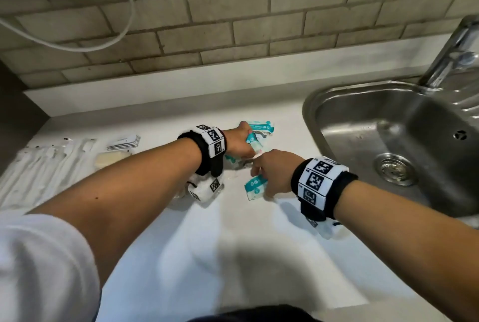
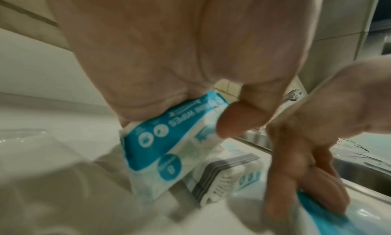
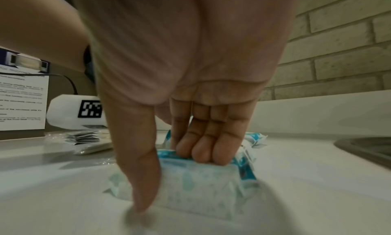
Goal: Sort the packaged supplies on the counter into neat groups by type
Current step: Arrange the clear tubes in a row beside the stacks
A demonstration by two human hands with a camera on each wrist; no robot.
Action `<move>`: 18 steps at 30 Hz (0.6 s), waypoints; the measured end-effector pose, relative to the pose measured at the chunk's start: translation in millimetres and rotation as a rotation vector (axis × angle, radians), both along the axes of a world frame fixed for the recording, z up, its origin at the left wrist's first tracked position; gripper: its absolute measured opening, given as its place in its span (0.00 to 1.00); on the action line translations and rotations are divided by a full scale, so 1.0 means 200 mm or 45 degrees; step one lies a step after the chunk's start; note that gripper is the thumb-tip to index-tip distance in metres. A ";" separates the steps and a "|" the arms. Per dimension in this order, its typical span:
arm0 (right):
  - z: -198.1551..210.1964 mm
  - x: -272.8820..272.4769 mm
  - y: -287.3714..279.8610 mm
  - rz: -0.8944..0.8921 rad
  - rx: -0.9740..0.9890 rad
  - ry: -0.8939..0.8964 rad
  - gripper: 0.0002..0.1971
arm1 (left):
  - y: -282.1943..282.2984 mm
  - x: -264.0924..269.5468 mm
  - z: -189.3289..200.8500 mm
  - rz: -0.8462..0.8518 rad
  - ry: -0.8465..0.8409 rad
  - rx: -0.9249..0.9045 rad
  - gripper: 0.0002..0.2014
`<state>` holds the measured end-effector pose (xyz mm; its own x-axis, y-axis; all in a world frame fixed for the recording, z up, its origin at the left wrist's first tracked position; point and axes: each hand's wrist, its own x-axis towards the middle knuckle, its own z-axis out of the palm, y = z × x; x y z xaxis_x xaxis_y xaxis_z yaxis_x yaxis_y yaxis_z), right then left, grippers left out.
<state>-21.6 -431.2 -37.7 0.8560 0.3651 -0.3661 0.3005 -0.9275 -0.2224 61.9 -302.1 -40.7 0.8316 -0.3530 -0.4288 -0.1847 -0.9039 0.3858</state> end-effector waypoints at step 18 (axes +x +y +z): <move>0.06 0.06 0.02 -0.066 -0.085 0.141 0.17 | 0.06 0.07 0.02 -0.037 -0.356 -0.174 0.16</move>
<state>-9.0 -428.2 -25.6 0.8260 0.2928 -0.4817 0.2286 -0.9551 -0.1885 76.6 -289.9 -36.2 0.8994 -0.4167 -0.1321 -0.3255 -0.8401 0.4339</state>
